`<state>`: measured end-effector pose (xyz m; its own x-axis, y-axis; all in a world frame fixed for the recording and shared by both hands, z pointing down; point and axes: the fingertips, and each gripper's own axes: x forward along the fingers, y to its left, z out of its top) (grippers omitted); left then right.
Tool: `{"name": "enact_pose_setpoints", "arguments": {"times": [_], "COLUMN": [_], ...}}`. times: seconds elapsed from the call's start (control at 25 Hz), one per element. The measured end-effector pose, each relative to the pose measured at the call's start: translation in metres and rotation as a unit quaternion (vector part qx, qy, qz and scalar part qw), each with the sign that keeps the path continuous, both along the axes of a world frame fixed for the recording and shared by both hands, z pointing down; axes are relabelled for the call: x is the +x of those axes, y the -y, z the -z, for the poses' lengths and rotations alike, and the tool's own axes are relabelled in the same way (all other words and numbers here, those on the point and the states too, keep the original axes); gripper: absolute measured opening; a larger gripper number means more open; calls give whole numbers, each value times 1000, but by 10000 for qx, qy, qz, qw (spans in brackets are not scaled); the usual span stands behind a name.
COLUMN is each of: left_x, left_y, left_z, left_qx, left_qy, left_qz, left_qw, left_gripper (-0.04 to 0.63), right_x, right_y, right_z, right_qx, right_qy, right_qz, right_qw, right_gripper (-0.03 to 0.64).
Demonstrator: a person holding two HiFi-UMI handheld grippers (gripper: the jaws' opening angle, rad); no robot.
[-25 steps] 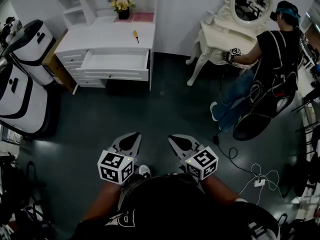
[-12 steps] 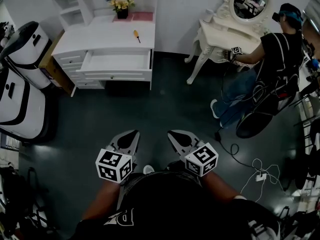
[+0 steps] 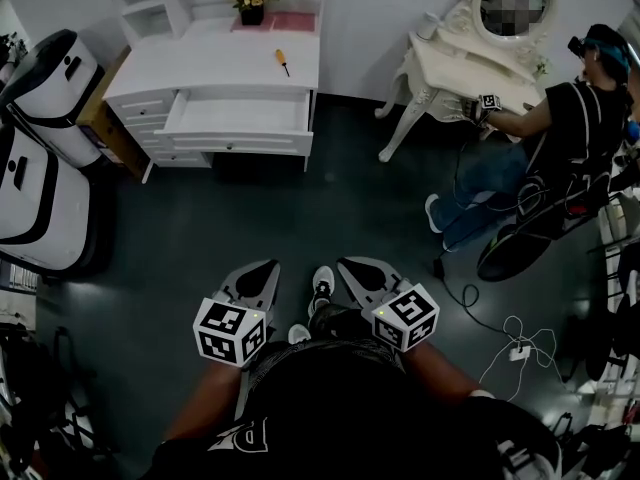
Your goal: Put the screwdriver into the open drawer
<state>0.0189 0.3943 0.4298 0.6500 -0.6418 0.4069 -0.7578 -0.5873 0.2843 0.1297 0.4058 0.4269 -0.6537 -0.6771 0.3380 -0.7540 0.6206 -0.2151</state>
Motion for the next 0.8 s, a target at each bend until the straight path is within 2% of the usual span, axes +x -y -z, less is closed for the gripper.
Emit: {"name": "enact_pose_setpoints", "arguments": {"times": [0.36,0.64,0.8], "left_x": [-6,-1,6], "left_y": [31,76,107], "left_z": [-4,-4,-6], "left_qx": [-35,70,17], "left_qy": [125,305,246], "left_qz": [80,133,95], "left_qw": [9999,9994,9997], "left_gripper": [15,15,15], "right_x": [-4,0,2], "right_y": [47,95,127], "right_z": [-4,-6,-9], "right_qx": [-24,-74,-126], "right_qy": [164,214,205], "right_qz": [37,89,92], "right_qw": [9999,9997,9997], "right_gripper": [9,9,9]}}
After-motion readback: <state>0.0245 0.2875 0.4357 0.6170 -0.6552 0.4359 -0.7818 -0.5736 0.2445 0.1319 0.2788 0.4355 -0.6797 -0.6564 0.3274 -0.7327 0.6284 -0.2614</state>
